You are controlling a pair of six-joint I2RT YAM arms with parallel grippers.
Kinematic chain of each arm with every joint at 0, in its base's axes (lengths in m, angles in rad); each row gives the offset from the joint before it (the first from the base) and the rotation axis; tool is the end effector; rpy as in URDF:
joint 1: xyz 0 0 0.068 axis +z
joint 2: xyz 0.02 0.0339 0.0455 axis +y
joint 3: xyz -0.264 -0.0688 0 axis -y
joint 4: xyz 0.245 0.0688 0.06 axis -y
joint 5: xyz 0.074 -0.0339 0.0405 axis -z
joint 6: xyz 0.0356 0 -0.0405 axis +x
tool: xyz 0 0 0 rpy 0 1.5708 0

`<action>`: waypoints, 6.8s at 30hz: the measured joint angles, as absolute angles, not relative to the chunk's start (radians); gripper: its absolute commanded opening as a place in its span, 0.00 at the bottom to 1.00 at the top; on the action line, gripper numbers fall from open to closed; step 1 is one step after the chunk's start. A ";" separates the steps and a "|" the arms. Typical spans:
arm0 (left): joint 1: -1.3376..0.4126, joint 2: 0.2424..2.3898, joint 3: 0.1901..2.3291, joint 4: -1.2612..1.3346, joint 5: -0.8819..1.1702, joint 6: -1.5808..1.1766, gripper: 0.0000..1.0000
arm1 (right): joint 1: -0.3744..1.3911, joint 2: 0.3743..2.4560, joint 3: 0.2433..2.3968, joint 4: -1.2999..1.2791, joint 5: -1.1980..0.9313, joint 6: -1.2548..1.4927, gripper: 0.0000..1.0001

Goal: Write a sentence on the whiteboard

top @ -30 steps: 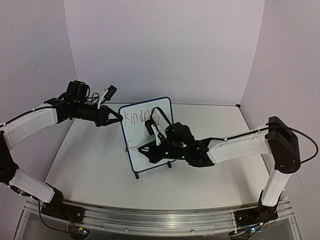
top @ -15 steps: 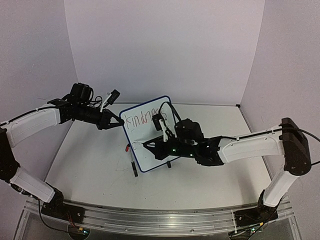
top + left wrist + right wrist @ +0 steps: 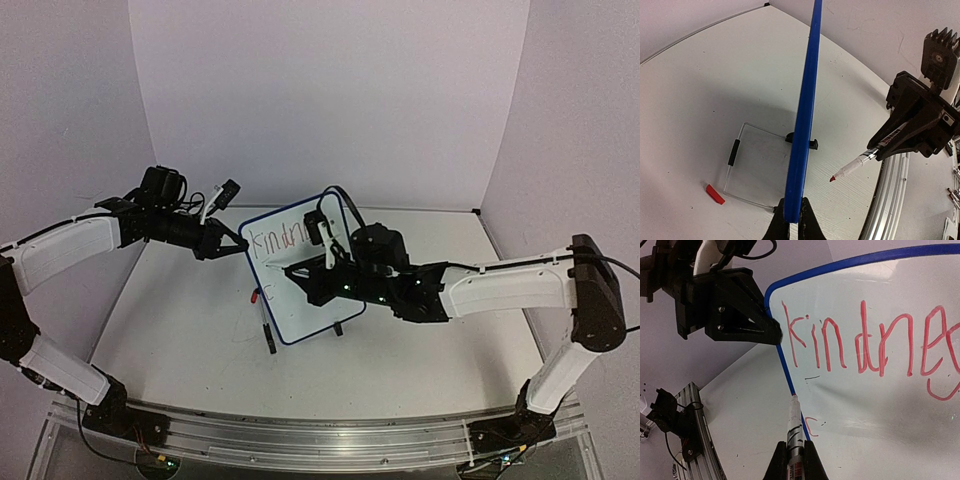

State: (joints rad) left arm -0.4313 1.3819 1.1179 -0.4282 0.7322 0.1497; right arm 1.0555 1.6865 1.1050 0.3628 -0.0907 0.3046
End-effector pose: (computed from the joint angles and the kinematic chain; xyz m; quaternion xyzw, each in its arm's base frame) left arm 0.2625 -0.1470 0.3027 0.3879 0.7661 -0.3765 0.3477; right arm 0.1919 0.3453 0.2676 -0.3121 0.7146 0.4206 0.4638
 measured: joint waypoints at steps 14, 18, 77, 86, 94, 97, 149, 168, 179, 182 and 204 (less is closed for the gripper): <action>-0.431 1.382 1.118 -0.428 0.732 0.150 0.00 | 1.038 1.739 1.139 0.327 -0.090 0.293 0.00; -0.431 1.382 1.118 -0.429 0.732 0.150 0.00 | 1.032 1.747 1.139 0.326 -0.090 0.296 0.00; -0.431 1.382 1.118 -0.429 0.731 0.150 0.00 | 1.032 1.751 1.042 0.315 -0.120 0.384 0.00; -0.431 1.382 1.118 -0.429 0.731 0.150 0.00 | 1.032 1.751 1.044 0.338 -0.113 0.378 0.00; -0.431 1.382 1.118 -0.429 0.731 0.150 0.00 | 1.032 1.751 1.054 0.352 -0.104 0.368 0.00; -0.431 1.382 1.118 -0.429 0.731 0.150 0.00 | 1.032 1.751 1.054 0.354 -0.099 0.368 0.00; -0.431 1.382 1.118 -0.429 0.730 0.150 0.00 | 1.030 1.651 0.954 0.388 -0.097 0.401 0.00; -0.431 1.382 1.118 -0.429 0.730 0.150 0.00 | 0.893 1.536 0.896 0.364 -0.361 0.365 0.00; -0.431 1.382 1.118 -0.430 0.729 0.150 0.00 | 0.871 1.589 0.938 0.363 -0.450 0.333 0.00; -0.431 1.382 1.118 -0.430 0.729 0.150 0.00 | 0.871 1.613 0.958 0.361 -0.453 0.326 0.00; -0.431 1.382 1.118 -0.431 0.727 0.150 0.00 | 0.871 1.702 1.052 0.300 -0.360 0.326 0.00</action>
State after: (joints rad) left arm -0.4309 1.3819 1.1179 -0.4309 0.7271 0.1502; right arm 0.8715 1.7018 1.0525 0.2997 -0.3603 0.3260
